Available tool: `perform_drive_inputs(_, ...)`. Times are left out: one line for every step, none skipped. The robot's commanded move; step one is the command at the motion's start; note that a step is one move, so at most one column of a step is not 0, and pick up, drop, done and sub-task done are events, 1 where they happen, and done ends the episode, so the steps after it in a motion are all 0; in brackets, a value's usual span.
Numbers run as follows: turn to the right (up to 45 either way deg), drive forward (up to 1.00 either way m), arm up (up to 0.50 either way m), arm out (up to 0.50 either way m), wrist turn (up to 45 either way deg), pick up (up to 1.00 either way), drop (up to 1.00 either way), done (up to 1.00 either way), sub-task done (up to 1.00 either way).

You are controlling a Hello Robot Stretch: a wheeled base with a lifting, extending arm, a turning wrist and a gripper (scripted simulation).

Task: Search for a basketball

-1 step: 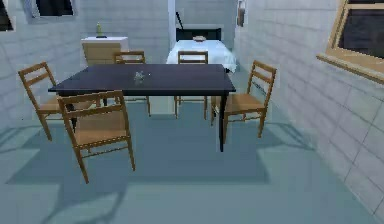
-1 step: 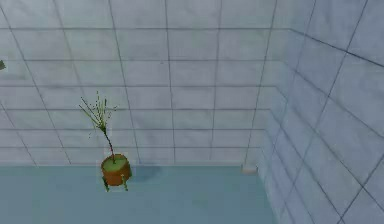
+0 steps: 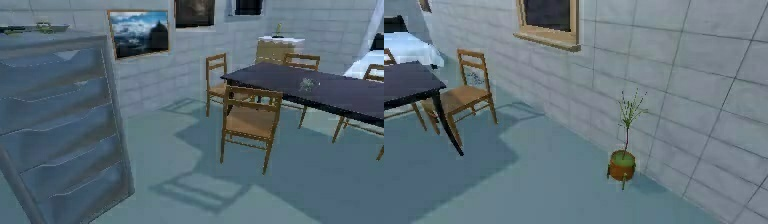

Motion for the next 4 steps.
perform_drive_inputs(-45.0, 0.00, 0.00, 0.00, 0.0, 0.00, 0.00, 0.00, 0.00)
perform_drive_inputs(-15.0, 0.00, 0.00, 0.00, 0.0, 0.00, 0.00, 0.00, 0.00)
perform_drive_inputs(0.0, 1.00, 0.00, 0.00, 0.0, 0.00, 0.00, 0.00, 0.00)
perform_drive_inputs(-6.0, 0.00, 0.00, 0.00, 0.0, 0.00, 0.00, 0.00, 0.00)
